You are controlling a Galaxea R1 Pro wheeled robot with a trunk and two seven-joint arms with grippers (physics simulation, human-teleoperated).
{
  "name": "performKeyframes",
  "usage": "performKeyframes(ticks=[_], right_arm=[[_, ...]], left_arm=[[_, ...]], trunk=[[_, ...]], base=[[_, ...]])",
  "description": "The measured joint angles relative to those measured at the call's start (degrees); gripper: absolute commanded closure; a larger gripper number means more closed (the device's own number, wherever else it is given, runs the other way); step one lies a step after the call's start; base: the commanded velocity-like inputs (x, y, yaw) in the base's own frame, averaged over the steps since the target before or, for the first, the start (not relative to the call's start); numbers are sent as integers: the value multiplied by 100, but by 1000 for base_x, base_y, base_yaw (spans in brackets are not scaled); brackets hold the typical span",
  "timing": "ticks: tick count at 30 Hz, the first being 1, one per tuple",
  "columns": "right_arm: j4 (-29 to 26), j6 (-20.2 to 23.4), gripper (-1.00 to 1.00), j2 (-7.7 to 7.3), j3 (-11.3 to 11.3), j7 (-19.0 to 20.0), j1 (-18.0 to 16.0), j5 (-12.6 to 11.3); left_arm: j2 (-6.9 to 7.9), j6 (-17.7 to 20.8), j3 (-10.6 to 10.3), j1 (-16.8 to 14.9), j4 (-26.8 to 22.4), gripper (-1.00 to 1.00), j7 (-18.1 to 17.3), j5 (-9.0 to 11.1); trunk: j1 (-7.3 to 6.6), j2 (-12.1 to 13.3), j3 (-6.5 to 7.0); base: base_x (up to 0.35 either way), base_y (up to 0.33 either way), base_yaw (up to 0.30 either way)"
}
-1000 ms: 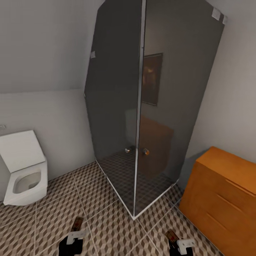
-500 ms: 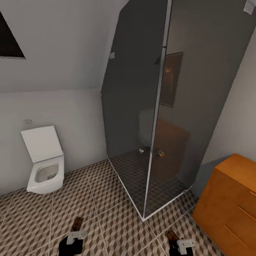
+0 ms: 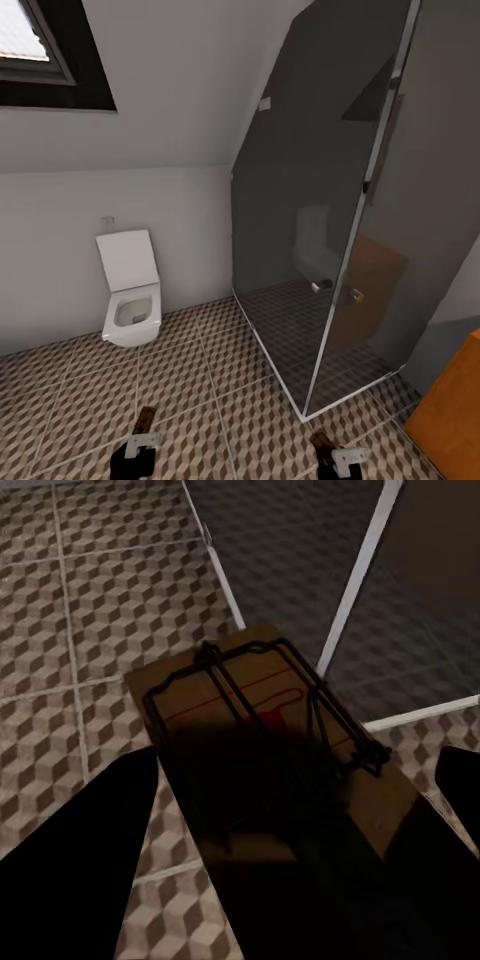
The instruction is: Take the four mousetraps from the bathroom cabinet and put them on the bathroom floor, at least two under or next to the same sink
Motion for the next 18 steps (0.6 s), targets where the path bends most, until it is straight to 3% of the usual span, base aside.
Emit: performKeyframes(ticks=[12, 18], right_arm=[[1, 1, 100, 0, -1, 0, 0, -4], [-1, 11, 100, 0, -1, 0, 0, -5]], left_arm=[[1, 1, -2, 1, -4, 100, 0, 3], [1, 2, -2, 1, -3, 100, -1, 4]], trunk=[[0, -1, -2], [0, 0, -38]], base=[[0, 58, 263], [0, 1, 136]])
